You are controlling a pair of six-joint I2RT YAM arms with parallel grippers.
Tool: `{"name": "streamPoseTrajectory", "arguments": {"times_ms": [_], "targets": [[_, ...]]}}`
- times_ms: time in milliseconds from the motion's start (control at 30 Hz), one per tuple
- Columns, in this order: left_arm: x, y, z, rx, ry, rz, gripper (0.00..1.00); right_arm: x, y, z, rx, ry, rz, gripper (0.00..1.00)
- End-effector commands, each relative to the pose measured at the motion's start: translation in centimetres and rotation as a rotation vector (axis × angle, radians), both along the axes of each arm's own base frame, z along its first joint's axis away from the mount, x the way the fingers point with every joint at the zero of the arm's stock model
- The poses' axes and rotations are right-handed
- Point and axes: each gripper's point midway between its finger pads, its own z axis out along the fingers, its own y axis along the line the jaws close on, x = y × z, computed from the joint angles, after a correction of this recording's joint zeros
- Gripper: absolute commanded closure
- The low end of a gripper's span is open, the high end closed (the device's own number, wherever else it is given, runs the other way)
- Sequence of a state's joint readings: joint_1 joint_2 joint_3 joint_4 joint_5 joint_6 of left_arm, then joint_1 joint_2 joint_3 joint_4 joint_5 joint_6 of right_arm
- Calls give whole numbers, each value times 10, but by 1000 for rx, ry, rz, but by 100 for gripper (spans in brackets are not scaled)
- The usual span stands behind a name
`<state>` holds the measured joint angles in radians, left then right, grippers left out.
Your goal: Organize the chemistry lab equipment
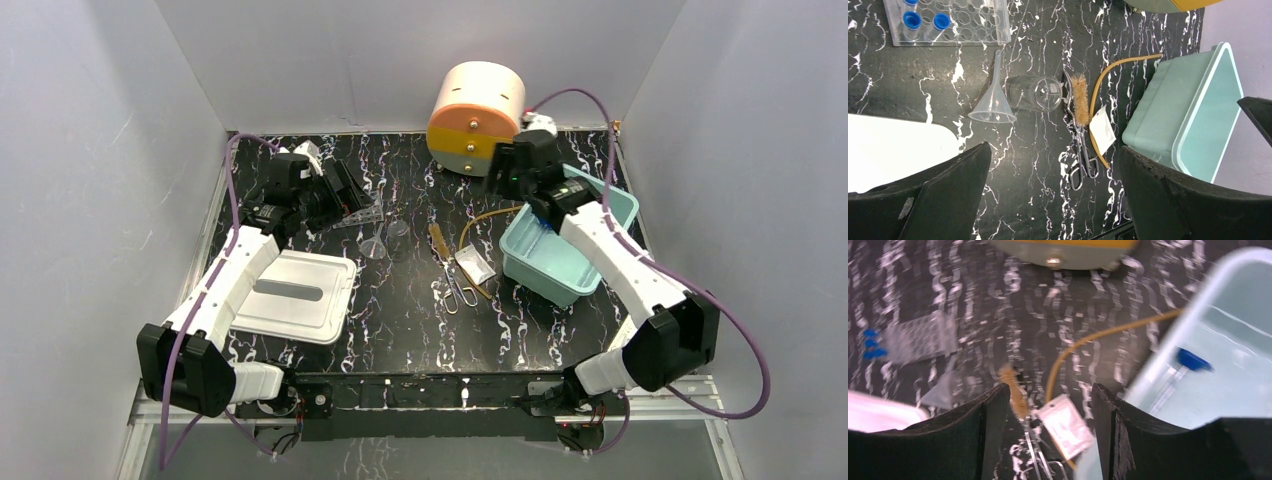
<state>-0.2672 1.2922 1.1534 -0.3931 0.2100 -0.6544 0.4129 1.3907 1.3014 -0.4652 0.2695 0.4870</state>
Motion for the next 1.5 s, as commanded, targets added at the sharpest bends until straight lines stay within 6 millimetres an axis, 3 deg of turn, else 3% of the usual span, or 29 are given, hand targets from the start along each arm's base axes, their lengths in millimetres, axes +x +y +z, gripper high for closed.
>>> {"name": "streamPoseTrajectory", "arguments": {"times_ms": [0,100,267,333,500,733,933,1200,1467], "targets": [[-3,13,10,39,-45,36,2,4,68,22,-75,-113,217,30],[-5,22,11,63,-42,82,2,-5,109,-7,-90,-40,346,31],[-6,39,17,94,-53,174,2,-19,135,-63,-140,126,449,33],[-6,43,18,103,-61,198,2,-24,139,-83,-151,170,477,36],[-7,47,18,110,-63,219,2,-40,141,-123,-176,280,518,56],[-5,44,13,109,-46,208,2,-56,126,-168,-233,427,458,56],[-5,43,10,106,-34,201,2,-69,127,-187,-209,492,476,52],[-4,41,6,104,-18,197,2,-70,129,-194,-215,502,490,67],[-5,41,3,109,-13,192,2,-68,130,-202,-222,507,503,67]]}}
